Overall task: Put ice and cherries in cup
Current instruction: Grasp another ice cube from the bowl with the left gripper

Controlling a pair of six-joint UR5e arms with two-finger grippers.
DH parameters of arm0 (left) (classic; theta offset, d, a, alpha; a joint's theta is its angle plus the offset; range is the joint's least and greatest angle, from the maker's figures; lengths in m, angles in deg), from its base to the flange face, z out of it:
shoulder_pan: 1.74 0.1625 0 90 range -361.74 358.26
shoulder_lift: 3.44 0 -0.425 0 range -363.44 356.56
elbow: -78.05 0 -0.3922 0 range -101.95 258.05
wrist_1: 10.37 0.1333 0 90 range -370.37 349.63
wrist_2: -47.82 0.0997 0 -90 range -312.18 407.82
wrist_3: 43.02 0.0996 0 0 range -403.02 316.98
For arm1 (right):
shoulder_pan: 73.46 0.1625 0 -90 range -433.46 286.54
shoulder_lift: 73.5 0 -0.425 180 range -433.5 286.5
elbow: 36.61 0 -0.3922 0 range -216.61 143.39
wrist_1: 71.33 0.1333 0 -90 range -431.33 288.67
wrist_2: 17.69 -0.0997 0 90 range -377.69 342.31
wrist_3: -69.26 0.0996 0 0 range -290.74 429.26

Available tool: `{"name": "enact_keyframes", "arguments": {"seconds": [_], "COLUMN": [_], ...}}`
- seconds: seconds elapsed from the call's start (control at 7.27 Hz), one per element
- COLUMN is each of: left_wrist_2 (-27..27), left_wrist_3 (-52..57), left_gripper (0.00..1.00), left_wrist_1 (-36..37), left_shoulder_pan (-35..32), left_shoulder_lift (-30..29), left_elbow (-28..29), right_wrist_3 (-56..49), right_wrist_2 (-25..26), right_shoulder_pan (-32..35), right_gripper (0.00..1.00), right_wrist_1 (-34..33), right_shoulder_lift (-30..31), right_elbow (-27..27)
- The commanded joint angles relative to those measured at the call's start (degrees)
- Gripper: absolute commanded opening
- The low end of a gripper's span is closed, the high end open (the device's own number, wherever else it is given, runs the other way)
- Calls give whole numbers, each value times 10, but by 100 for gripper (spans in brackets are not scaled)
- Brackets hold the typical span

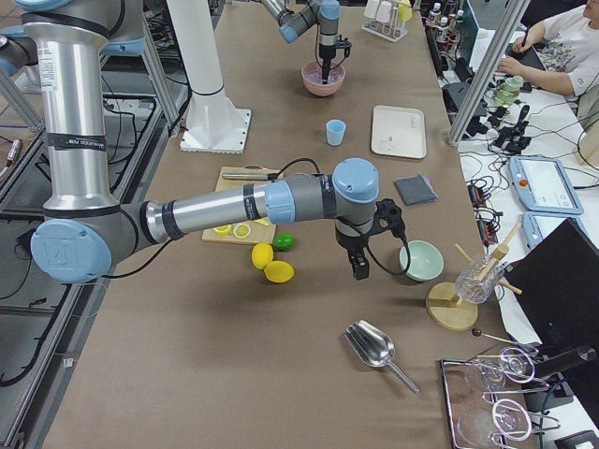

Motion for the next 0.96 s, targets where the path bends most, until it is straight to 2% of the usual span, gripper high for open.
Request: {"name": "enact_keyframes", "arguments": {"seconds": [0.0, 0.14, 0.41, 0.83], "left_wrist_2": [3, 3, 3, 2], "left_wrist_3": [2, 4, 2, 1], "left_gripper": [93, 83, 52, 21], "left_wrist_1": [2, 2, 1, 2], "left_shoulder_pan": [1, 1, 1, 1], "left_shoulder_lift": [2, 9, 8, 7], "left_elbow": [-1, -5, -6, -14], "right_wrist_3": [0, 0, 0, 0], "right_wrist_2": [0, 0, 0, 0], "right_shoulder_pan": [0, 0, 0, 0], "right_gripper": [99, 99, 99, 99], "right_wrist_1": [0, 0, 0, 0], "right_shoulder_lift": [-1, 0, 0, 1], "right_elbow": [0, 1, 1, -2]}}
